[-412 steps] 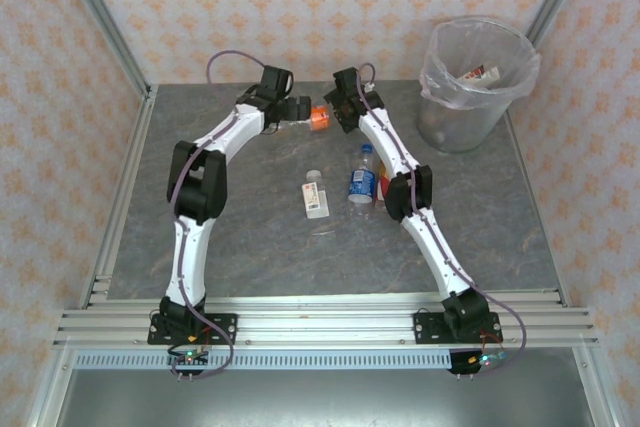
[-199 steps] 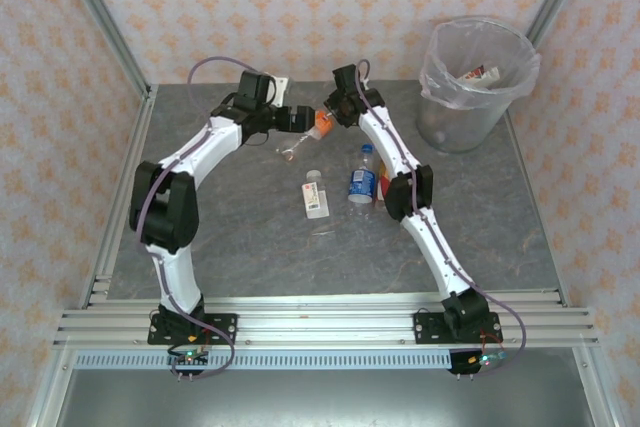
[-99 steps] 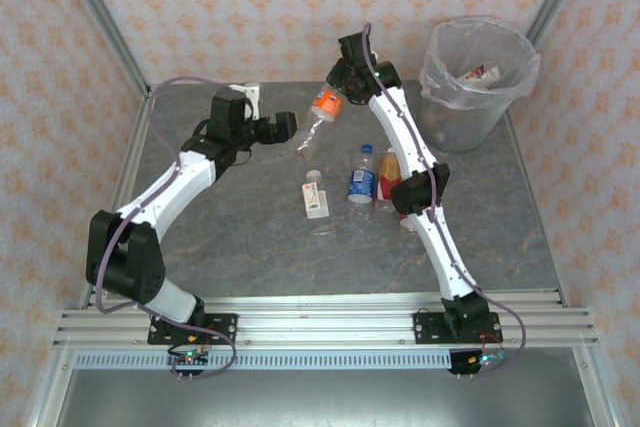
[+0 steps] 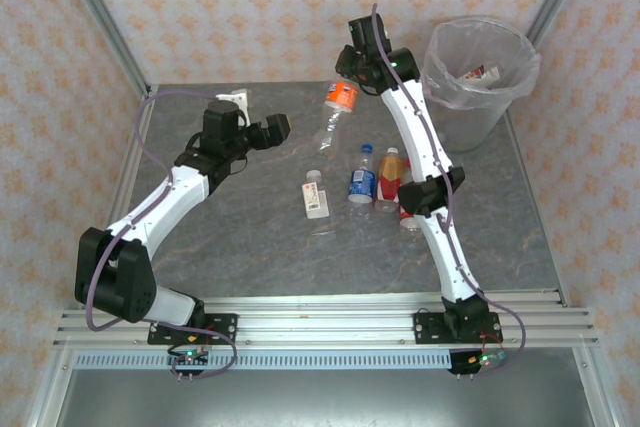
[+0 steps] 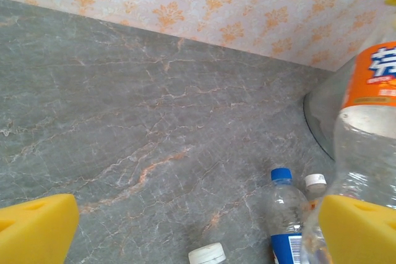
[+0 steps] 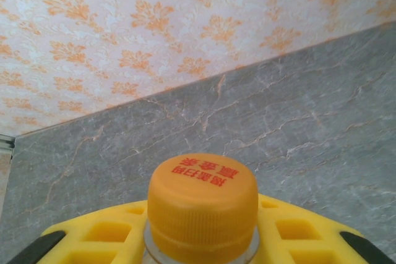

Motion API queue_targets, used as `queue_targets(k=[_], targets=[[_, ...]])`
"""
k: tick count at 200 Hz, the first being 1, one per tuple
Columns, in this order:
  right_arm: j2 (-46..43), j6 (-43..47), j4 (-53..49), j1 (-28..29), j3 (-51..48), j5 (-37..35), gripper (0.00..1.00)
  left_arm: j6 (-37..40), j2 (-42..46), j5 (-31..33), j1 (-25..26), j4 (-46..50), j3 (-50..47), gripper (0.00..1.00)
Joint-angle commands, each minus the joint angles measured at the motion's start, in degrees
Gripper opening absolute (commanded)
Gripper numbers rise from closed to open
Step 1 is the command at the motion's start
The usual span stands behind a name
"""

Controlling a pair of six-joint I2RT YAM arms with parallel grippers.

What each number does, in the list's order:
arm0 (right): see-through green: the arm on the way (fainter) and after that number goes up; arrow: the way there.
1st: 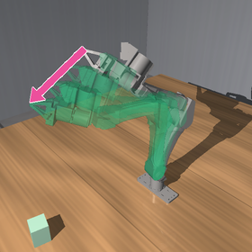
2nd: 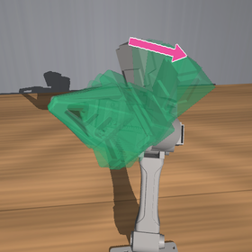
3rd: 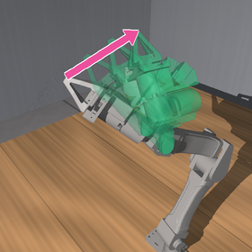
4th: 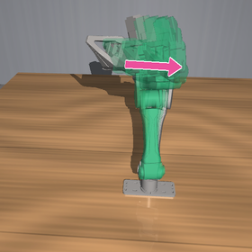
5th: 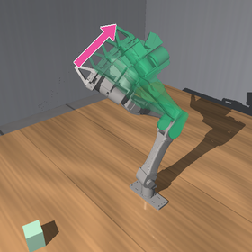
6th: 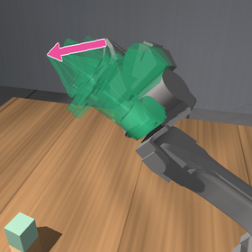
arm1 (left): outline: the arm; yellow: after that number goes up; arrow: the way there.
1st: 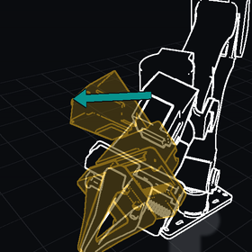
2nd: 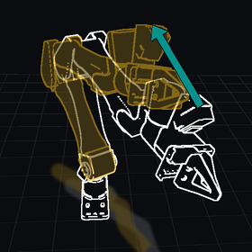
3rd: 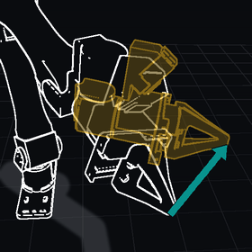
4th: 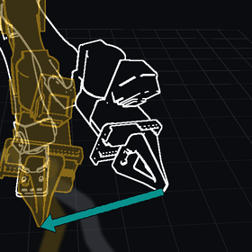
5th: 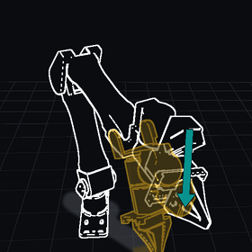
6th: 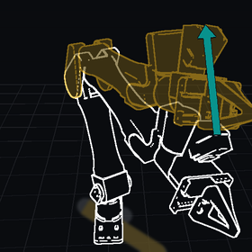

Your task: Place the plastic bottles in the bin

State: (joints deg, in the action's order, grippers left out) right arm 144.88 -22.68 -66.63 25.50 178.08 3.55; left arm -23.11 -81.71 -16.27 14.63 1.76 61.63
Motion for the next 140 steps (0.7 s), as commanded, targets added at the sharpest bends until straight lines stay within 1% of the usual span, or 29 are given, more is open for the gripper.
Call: queue_targets(k=[1,23,40,53,61,86,97,105,122,140], targets=[[-4.45,3.76,-2.63,0.74,3.67,-3.95,0.0,-1.39,-0.7,-0.9,0.66,-2.81,-0.19,1.0],[-5.93,7.0,-4.96,1.09,3.59,-6.57,0.0,-1.24,-1.39,-0.88,0.92,-2.28,-0.32,1.0],[-8.11,7.15,-6.38,0.36,2.39,-7.46,0.0,-1.23,-1.82,-0.94,1.03,-2.21,-0.54,1.0],[-10.36,8.32,-6.74,0.22,0.85,-9.48,0.0,-1.19,-2.17,-1.06,1.1,-2.27,-0.45,1.0],[-12.62,9.01,-6.06,0.1,-1.55,-10.05,0.0,-1.23,-2.39,-1.13,1.14,-2.28,-0.29,1.0],[-21.71,10.19,-1.8,-1.29,-15.67,-9.64,0.0,-1.14,-3.17,-1.56,1.19,-2.14,0.37,1.0],[-25.2,11.24,-0.47,-1.67,-20.79,-11.39,0.0,-1.19,-3.61,-1.65,1.19,-2.45,0.47,1.0],[-27.09,12.05,-0.02,-1.7,-22.6,-13.35,0.0,-1.38,-4.01,-1.74,1.23,-2.75,0.56,1.0],[-29.27,13.25,-0.49,-1.77,-22.45,-16.19,0.0,-2.15,-4.98,-1.98,1.27,-3.57,0.51,1.0],[-29.3,14.27,-1.14,-1.77,-18.42,-17.47,0.0,-3.05,-6.06,-2.52,1.36,-4.13,0.7,1.0]])
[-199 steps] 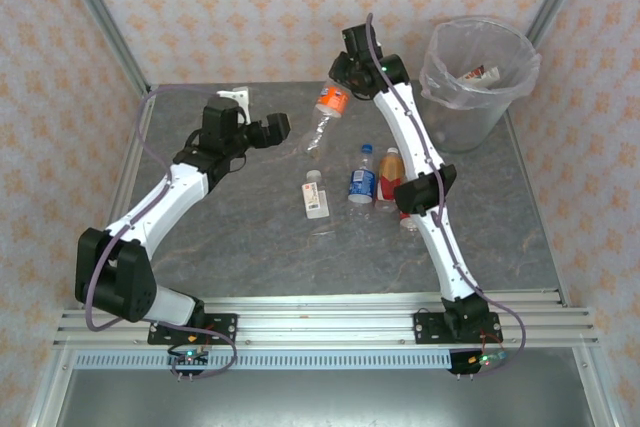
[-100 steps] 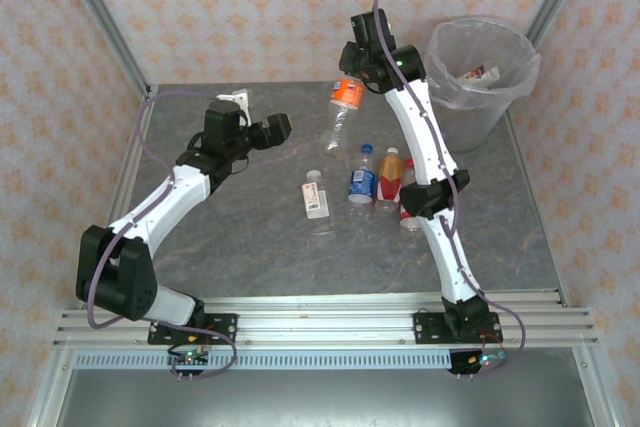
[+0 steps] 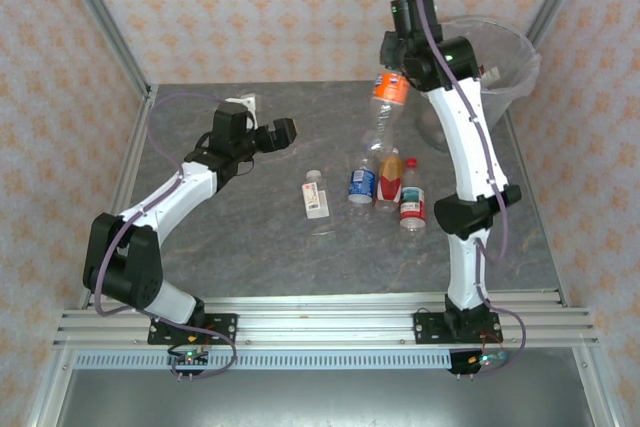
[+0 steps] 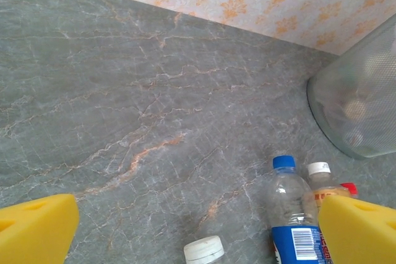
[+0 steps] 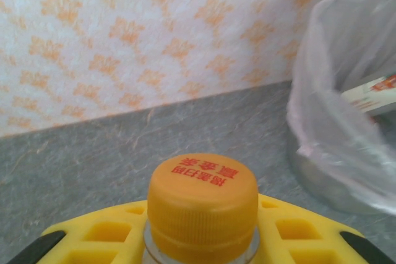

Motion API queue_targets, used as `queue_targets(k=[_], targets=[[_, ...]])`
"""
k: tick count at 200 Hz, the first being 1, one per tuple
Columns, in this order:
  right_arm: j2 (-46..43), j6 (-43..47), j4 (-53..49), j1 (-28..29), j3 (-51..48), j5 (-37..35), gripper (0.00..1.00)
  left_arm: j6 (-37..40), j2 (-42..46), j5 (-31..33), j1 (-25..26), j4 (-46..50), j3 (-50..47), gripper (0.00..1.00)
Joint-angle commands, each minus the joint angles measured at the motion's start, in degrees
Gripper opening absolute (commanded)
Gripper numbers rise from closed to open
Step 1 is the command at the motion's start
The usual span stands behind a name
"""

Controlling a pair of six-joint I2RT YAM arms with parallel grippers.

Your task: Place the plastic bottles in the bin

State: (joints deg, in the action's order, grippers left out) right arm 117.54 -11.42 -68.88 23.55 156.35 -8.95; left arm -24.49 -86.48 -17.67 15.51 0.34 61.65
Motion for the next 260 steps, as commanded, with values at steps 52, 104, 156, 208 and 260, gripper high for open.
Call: queue_targets(k=[52,104,156,208,260], targets=[[4.43,6.54,1.92,-5.89,25.15,-9.92,0.0,-1.28,-1.51,-0.51,0.66,-1.0,1.02,1.0],[6.35,19.31,20.82,-10.68,25.39,-17.89,0.0,-1.06,-0.99,0.54,0.75,0.24,0.43,1.0],[10.37,24.28,32.37,-17.65,25.37,-19.95,0.0,-1.09,-0.9,1.42,0.82,1.98,0.19,1.0],[13.66,23.48,33.82,-23.04,25.29,-17.42,0.0,-1.7,-1.74,2.12,1.28,2.33,0.42,1.0],[17.02,28.93,34.96,-24.52,20.8,-18.38,0.0,-1.18,-1.94,2.93,2.2,3.78,0.93,1.0]])
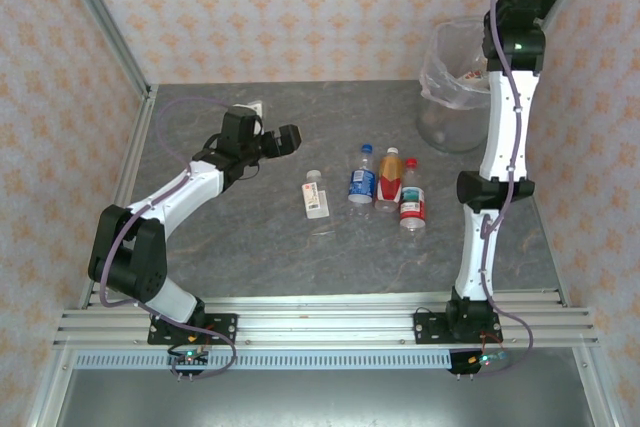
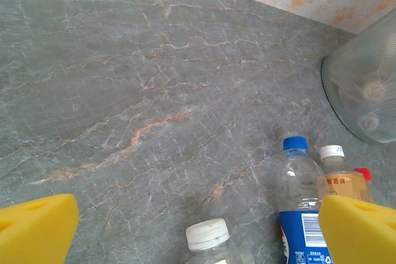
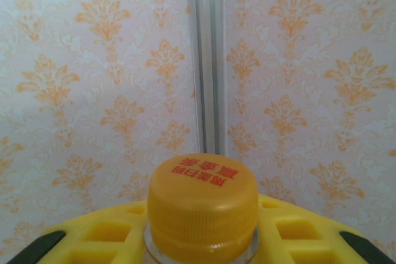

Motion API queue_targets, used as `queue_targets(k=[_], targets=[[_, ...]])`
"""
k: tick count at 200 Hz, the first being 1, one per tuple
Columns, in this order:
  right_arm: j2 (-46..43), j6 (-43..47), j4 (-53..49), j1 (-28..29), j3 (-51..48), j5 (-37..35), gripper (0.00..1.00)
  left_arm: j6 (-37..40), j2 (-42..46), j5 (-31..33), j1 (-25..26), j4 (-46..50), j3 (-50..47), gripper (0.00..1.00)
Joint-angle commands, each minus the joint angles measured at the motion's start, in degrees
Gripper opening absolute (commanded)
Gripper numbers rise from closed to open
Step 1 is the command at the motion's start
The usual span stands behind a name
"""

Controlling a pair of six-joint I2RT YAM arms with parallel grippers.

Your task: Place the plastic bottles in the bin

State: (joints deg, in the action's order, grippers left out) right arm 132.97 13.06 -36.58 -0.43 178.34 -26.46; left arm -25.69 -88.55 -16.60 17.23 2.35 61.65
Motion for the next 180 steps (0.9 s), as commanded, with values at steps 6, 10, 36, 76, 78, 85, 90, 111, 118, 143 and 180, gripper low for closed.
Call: queue_targets(k=[6,10,36,76,78,85,90,111,118,143,180], targets=[[1.67,5.64,3.14,-0.54,-2.42,-0.88,0.02,-0.02,0.24,1.98,0.48,1.87,0.97,1.0],[1.75,6.15,3.46,-0.54,-3.15,-0.88,0.03,0.16,0.22,1.94,0.54,2.0,0.93,1.0],[2.59,7.51,3.15,-0.54,-5.61,-1.63,0.11,0.22,0.09,2.19,0.53,2.17,0.97,1.0],[3.4,4.79,-3.03,-0.54,-4.01,-1.37,0.73,-0.04,-0.05,2.01,0.7,1.87,1.1,1.0],[3.32,4.72,-3.29,-0.47,-3.91,-1.33,0.75,-0.05,-0.04,2.01,0.67,1.87,1.11,1.0],[2.82,4.49,-3.87,-0.46,-3.79,-1.03,0.8,-0.06,0.03,1.92,0.69,1.87,1.12,1.0],[2.23,4.42,-4.53,-0.52,-3.85,-0.57,0.83,-0.06,0.05,1.9,0.7,1.76,1.03,1.0],[-2.04,5.48,-7.73,-0.54,-7.17,4.62,0.99,-0.45,0.14,1.71,0.7,1.09,0.71,1.0],[-4.22,6.7,-8.38,-0.54,-9.99,7.36,0.99,-0.66,0.14,1.54,0.7,0.79,0.63,1.0],[-13.3,8.76,-6.91,-0.54,-22.39,12.05,0.99,-1.11,0.18,0.56,0.63,-0.36,0.16,1.0],[-29.59,8.59,-2.34,-0.46,-44.34,24.32,0.99,-1.53,0.14,-0.61,0.7,-1.59,-0.67,1.0]])
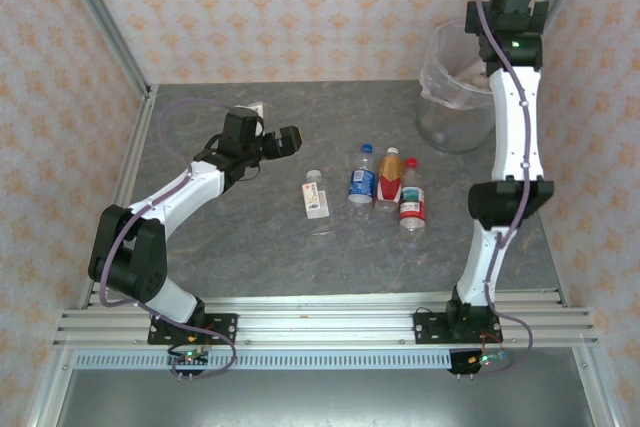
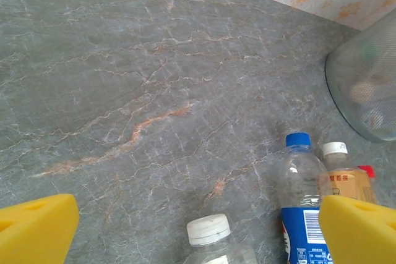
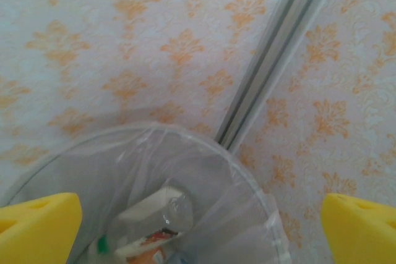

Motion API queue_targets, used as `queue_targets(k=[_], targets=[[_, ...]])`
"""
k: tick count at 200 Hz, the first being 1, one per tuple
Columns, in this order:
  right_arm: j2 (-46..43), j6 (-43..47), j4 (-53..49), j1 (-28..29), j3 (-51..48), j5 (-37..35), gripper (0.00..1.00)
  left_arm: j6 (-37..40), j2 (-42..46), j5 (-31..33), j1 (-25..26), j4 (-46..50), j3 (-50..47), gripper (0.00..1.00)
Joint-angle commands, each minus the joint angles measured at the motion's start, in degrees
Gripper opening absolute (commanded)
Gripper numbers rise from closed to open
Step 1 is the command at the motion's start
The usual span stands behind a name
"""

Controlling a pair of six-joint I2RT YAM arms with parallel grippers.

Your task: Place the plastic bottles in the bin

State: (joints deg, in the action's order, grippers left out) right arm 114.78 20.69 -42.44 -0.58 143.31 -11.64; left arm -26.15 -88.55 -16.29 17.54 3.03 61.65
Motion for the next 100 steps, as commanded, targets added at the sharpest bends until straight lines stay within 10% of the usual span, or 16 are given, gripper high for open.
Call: queue_targets(k=[1,100], targets=[[-11.85,0.9,3.68,-0.3,-9.9,9.64,0.99,-1.08,0.09,-0.97,0.39,-2.3,-0.71,1.0],[-54.24,-10.68,33.3,1.66,-76.43,26.77,0.99,-2.55,2.38,0.18,1.37,-0.56,-2.14,1.0]])
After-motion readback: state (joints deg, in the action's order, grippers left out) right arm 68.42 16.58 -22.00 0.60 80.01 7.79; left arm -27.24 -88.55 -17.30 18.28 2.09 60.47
